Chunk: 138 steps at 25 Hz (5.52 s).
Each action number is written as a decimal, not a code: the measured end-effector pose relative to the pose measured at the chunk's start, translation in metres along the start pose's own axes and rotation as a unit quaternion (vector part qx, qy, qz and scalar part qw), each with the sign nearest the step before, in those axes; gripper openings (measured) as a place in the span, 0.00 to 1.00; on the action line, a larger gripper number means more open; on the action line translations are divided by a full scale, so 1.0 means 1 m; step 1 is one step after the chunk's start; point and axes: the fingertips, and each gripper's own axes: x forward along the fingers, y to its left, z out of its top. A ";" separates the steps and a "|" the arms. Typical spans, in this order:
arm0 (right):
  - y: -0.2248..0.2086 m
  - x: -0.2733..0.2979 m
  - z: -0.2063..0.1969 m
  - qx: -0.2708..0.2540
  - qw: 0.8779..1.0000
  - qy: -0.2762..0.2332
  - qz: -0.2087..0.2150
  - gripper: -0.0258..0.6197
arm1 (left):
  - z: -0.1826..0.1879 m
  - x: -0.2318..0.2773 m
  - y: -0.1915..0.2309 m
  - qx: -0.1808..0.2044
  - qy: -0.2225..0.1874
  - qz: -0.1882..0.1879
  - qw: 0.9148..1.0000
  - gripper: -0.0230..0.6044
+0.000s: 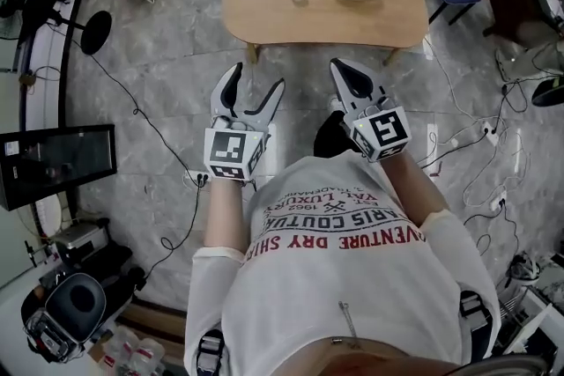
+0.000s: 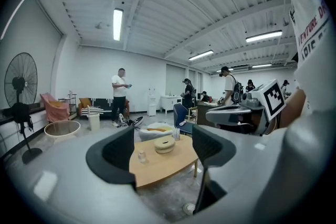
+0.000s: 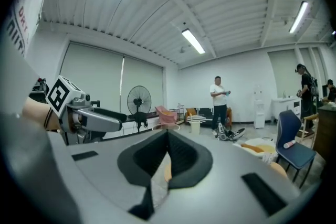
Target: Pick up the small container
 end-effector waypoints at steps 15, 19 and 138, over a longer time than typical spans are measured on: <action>-0.230 0.120 -0.026 0.017 0.996 0.053 0.074 0.03 | 0.015 0.247 0.022 -0.033 0.011 0.076 0.997 0.57; -0.252 0.154 -0.054 0.029 0.993 0.079 0.082 0.03 | -0.016 0.285 0.045 -0.051 0.017 0.081 0.995 0.57; -0.294 0.300 0.085 -0.022 0.999 -0.017 -0.024 0.03 | 0.168 0.369 0.170 0.112 -0.069 -0.040 0.991 0.59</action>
